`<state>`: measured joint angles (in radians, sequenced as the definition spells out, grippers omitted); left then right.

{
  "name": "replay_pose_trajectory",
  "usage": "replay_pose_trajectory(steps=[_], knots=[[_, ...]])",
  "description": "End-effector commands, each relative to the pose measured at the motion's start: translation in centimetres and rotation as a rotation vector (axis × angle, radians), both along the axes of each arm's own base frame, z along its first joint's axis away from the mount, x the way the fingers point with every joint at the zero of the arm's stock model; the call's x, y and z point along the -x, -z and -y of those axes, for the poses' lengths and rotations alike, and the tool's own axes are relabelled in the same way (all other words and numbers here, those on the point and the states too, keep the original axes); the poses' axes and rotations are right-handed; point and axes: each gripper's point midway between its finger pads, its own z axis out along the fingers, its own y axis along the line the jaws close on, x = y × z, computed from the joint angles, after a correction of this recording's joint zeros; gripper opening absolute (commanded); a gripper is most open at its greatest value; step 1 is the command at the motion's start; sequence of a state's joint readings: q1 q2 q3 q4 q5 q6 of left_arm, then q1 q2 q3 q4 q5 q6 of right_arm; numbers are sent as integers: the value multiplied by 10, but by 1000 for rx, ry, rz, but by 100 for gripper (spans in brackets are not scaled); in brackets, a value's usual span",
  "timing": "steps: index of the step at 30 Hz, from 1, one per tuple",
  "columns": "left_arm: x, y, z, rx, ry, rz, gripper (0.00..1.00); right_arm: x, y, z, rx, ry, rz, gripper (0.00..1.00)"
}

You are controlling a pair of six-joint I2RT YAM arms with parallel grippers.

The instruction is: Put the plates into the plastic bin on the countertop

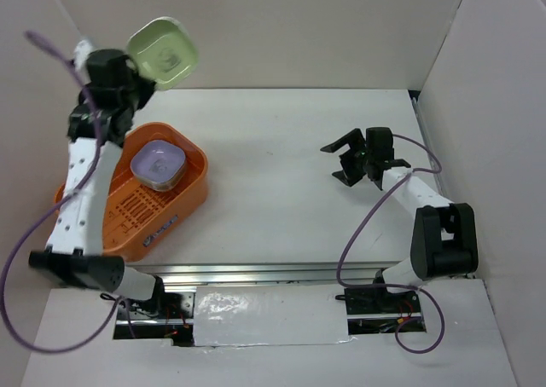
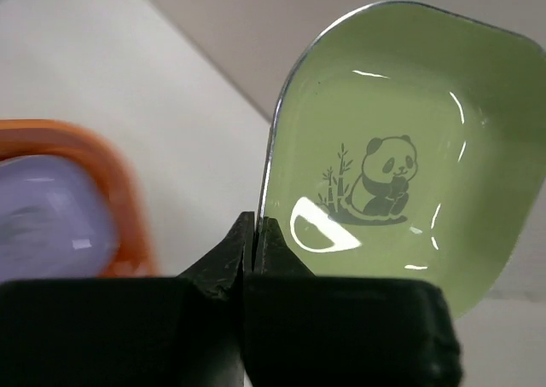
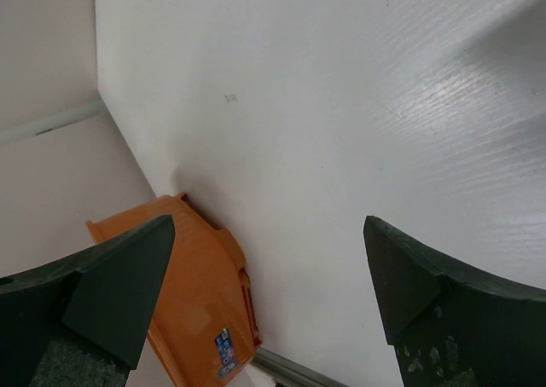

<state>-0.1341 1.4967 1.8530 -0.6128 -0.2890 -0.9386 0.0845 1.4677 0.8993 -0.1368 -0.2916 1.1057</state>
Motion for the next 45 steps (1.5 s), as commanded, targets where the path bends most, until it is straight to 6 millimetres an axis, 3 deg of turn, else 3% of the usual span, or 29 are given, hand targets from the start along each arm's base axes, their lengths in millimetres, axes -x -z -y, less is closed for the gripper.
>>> replay_pose_trajectory(steps=[1,2,4,5,7,11,13,16,23,24,25,26,30,31,32,33,34,36,38,39,41,42,45], knots=[[47,91,-53,-12,-159,-292,0,-12,-21,0,9,7,46,100],[64,103,-72,2,-196,-315,0,-12,-26,-1,10,4,52,100],[74,114,-81,15,-198,-325,0,-13,-37,-5,5,-9,66,100],[83,131,-87,29,-205,-355,0,-9,-44,-9,1,-21,72,100],[78,145,-90,35,-176,-353,0,-6,-60,-13,-2,-36,99,100],[80,204,-99,87,-238,-491,0,13,-99,-12,25,-15,157,100],[76,214,-98,133,-252,-487,0,24,-123,-10,22,-9,214,100],[79,226,-97,158,-298,-500,0,41,-143,-10,17,-34,254,100],[81,240,-101,166,-404,-550,0,69,-161,-10,15,-64,291,100],[81,241,-98,166,-388,-558,20,72,-165,-12,10,-76,301,100],[78,239,-96,161,-386,-557,56,75,-173,-13,15,-88,322,100],[84,239,-96,157,-406,-584,99,76,-177,-14,20,-93,329,100],[84,210,-92,146,-392,-534,99,82,-201,-17,81,-129,388,100],[87,186,-88,118,-386,-496,99,83,-201,-16,110,-132,380,100],[90,170,-85,95,-372,-472,99,84,-215,-14,141,-141,410,100],[96,142,-73,31,-328,-435,99,85,-210,-10,175,-144,378,100],[100,129,-69,-2,-308,-419,99,86,-227,-9,217,-167,421,100],[111,102,-45,-112,-196,-406,99,92,-222,-2,299,-203,379,100],[120,96,-35,-190,-126,-431,99,100,-235,1,412,-236,417,100],[125,92,-32,-251,-74,-452,99,107,-230,8,463,-233,388,100],[147,100,-27,-349,-3,-546,99,113,-241,24,577,-199,394,100],[158,99,-28,-368,-4,-566,99,125,-237,30,615,-206,356,100],[201,106,-35,-439,34,-618,99,154,-250,55,749,-170,356,100]])
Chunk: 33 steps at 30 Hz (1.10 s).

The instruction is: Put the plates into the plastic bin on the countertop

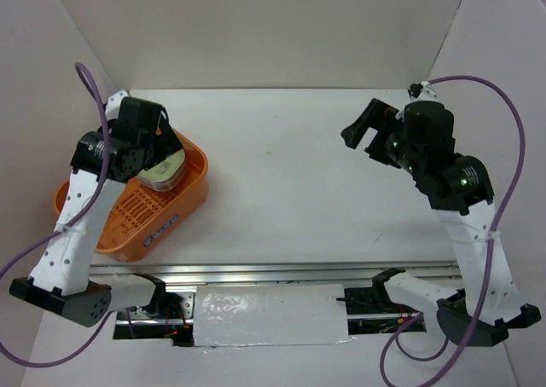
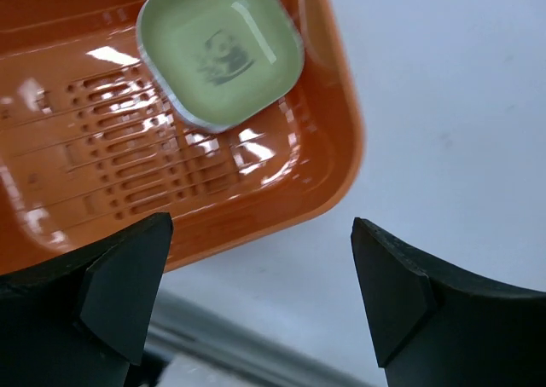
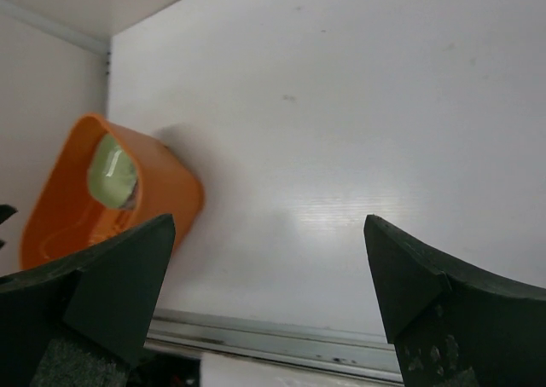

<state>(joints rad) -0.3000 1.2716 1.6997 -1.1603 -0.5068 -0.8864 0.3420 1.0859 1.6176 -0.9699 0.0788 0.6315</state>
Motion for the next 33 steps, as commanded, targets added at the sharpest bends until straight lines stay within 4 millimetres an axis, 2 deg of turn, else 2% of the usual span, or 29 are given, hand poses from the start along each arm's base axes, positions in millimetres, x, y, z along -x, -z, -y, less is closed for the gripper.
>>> replay_pose_trajectory(steps=[1,2,4,5,7,8,11,12,14,17,22,26,33], knots=[[64,20,-27,-180,61,-170,99,43,3,56,268,123,-15,100],[82,19,-32,-174,76,-134,99,62,1,63,277,123,-7,100],[98,13,-37,-172,101,-82,99,80,1,75,290,133,14,100],[107,10,-40,-163,102,-50,99,100,-7,84,260,141,61,100],[132,1,-50,-137,90,37,99,120,-7,89,222,132,88,100],[149,-4,-58,-121,72,86,99,138,-10,90,175,104,125,100],[177,-8,-62,-66,78,186,99,170,-4,92,95,74,140,100],[182,-9,-60,-47,93,207,99,179,2,88,73,49,122,100],[195,-12,-64,-49,95,252,99,196,11,92,59,55,114,100],[205,-15,-64,-48,117,285,99,213,11,95,47,60,168,100],[201,-3,-60,-40,139,249,99,227,3,96,52,66,228,100],[193,-3,-58,-47,144,224,99,225,3,96,83,85,224,100],[192,-6,-62,-46,123,239,99,219,7,102,133,124,211,100]])
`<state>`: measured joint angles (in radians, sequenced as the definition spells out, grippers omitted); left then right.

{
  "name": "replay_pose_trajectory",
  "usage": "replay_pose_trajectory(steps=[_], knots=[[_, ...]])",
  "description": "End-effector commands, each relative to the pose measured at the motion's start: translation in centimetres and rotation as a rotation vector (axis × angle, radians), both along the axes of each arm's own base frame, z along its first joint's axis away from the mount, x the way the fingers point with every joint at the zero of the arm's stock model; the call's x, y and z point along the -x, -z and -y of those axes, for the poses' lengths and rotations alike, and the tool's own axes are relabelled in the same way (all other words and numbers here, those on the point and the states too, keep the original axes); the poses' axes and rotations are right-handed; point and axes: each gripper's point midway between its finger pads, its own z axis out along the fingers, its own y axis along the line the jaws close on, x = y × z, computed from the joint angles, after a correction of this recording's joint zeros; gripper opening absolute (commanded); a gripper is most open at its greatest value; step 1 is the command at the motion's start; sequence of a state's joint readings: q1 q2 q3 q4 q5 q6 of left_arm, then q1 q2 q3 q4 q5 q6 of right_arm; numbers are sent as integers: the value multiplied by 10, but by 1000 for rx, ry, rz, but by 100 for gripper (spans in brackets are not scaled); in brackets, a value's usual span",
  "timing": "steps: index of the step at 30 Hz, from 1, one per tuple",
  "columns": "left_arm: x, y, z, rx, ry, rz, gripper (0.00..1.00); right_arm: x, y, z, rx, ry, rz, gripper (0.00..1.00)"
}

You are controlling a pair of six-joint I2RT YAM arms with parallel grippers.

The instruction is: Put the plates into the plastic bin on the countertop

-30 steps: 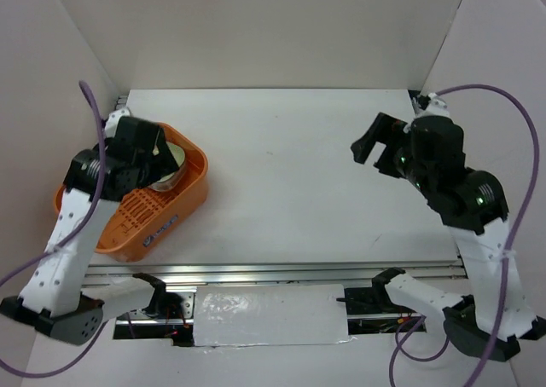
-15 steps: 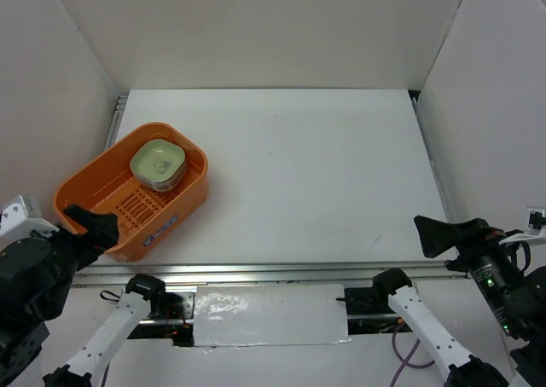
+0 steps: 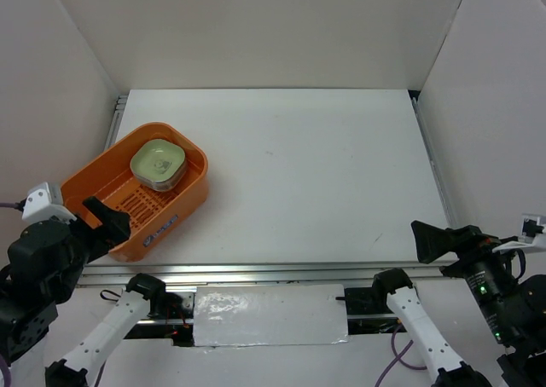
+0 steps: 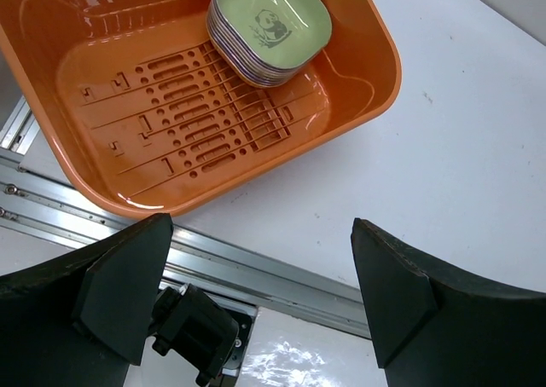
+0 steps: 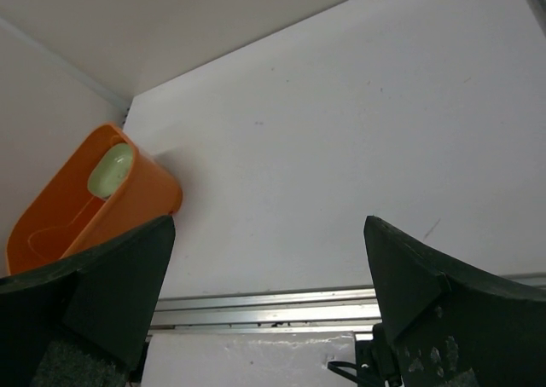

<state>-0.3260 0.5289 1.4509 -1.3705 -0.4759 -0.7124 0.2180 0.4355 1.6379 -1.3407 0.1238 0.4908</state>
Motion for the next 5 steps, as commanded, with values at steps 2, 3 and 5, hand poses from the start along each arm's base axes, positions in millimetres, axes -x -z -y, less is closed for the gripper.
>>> replay_pose_trajectory(steps=[2,3,5], knots=[[-2,-2,-6,-14,-29,8,99,0,25,4,61,17,-107,100],[-2,-1,-7,-13,-30,7,99,-1,26,4,62,20,-110,100],[-3,1,-7,-15,-30,1,99,-3,24,2,55,11,-102,100]])
